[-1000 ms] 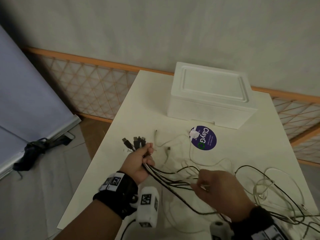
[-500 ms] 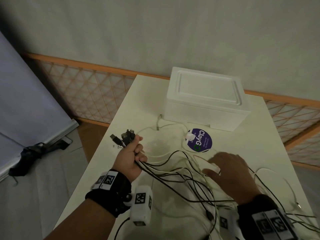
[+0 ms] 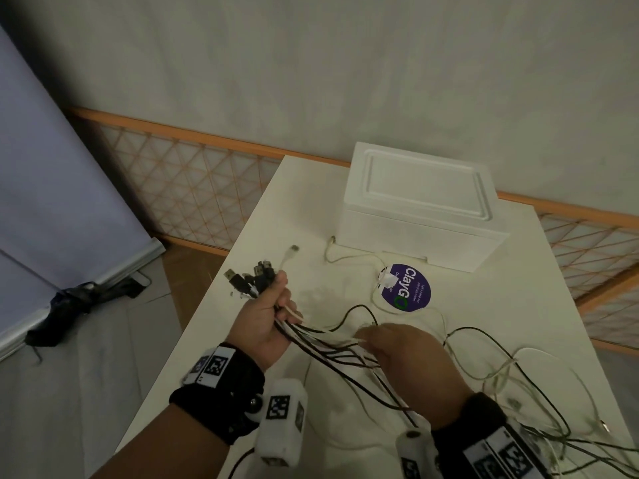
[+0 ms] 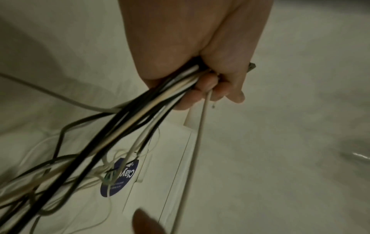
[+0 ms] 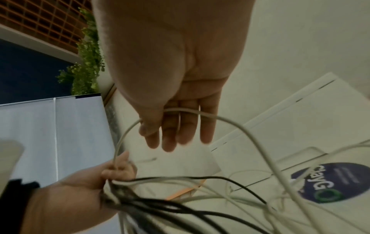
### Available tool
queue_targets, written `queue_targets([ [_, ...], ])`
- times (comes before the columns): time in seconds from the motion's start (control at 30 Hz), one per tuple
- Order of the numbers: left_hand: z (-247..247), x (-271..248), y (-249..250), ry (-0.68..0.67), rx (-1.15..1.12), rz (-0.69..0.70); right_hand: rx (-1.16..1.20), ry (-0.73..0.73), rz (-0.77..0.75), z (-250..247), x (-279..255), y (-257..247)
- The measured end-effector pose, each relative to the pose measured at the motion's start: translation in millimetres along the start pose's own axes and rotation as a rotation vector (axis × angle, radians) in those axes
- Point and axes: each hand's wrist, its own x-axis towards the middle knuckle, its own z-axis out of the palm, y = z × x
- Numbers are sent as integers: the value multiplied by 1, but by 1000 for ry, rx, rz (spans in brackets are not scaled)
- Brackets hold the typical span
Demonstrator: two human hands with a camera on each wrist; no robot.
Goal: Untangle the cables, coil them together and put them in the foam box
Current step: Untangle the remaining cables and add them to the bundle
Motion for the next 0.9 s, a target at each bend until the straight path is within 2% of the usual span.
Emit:
queue_targets([
  [0.07, -7, 4, 2, 16, 6, -4, 4, -44, 40, -4, -6, 5],
  [0.13, -14, 9, 2, 28, 36, -18, 51, -248, 126, -10, -12, 11],
  [0.2, -20, 14, 5, 68, 34, -23, 110, -371, 203, -15, -21, 27],
  [0.23, -23, 16, 8, 100, 4, -16, 141, -376, 245, -19, -27, 36],
  [0.3, -29, 16, 19, 147, -106, -5, 132, -297, 320, -28, -42, 60],
  [0.37, -34, 11, 32, 113, -181, -6, 50, -211, 395, -41, -57, 81],
  [0.47, -36, 1, 45, 32, -64, 27, -20, -109, 446, -65, -63, 93],
  [0.53, -28, -6, 41, -58, 131, 20, -98, -87, 409, -71, -53, 83],
  [0.6, -11, -16, 29, -165, 360, 9, -229, -150, 337, -65, -31, 54],
  [0.73, 26, -41, -4, -367, 801, -14, -364, -153, 51, -31, 18, -15],
  [0.8, 32, -46, -14, -360, 952, 8, -317, -137, -31, -22, 27, -28],
  [0.87, 28, -45, -11, -339, 1080, 59, -289, -185, -60, -22, 26, -27],
  [0.9, 23, -43, -7, -370, 1176, 92, -282, -211, -78, -25, 23, -26],
])
